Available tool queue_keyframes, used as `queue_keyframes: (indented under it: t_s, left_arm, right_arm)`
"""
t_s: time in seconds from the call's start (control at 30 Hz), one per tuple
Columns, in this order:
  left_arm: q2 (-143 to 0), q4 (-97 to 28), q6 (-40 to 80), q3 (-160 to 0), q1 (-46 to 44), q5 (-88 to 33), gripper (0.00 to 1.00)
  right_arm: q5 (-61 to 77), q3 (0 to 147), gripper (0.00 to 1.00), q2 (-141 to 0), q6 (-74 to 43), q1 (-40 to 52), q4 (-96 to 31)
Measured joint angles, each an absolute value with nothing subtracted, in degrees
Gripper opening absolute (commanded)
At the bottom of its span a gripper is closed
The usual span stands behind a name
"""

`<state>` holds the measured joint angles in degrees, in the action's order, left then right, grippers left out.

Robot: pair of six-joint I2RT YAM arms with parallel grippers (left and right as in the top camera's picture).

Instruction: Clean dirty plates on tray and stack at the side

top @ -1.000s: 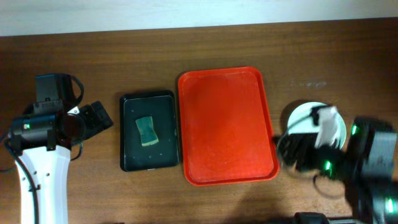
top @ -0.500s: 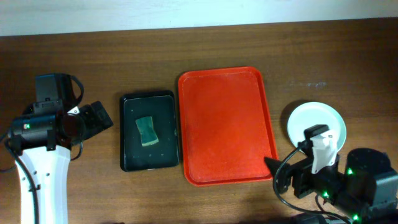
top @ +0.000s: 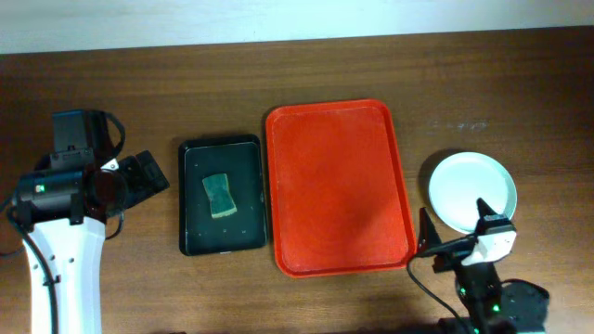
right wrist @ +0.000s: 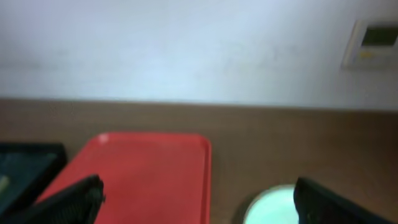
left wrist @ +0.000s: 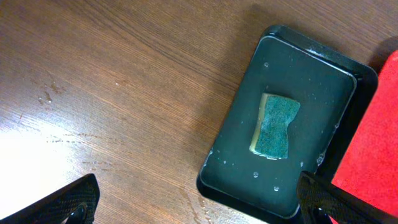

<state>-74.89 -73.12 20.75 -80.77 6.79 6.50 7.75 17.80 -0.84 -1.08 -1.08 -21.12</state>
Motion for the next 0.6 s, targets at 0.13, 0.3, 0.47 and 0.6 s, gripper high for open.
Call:
queue_keyframes:
  t_s: [0.13,0.3,0.47,0.6]
  left_arm:
    - [-74.9,-73.2,20.8,-80.8,6.8,6.5,0.99]
    - [-74.9,-73.1,20.8,-80.8,6.8,6.5,1.00]
    - [-74.9,-73.1,20.8,-80.8,6.8,6.5,0.99]
    - [-74.9,-73.1,20.8,-80.8,6.8,6.5,0.99]
  right_arm:
    - [8.4,10.0,0.98,-0.8,-1.0,-1.1,-12.6]
    - [8.7,2.6,0.98,-0.8,-1.0,-1.1,-0.3]
    - [8.6,0.8,0.98,-0.8,-1.0,-1.1,-1.8]
    - [8.6,0.8,0.98,-0.8,-1.0,-1.1,-3.6]
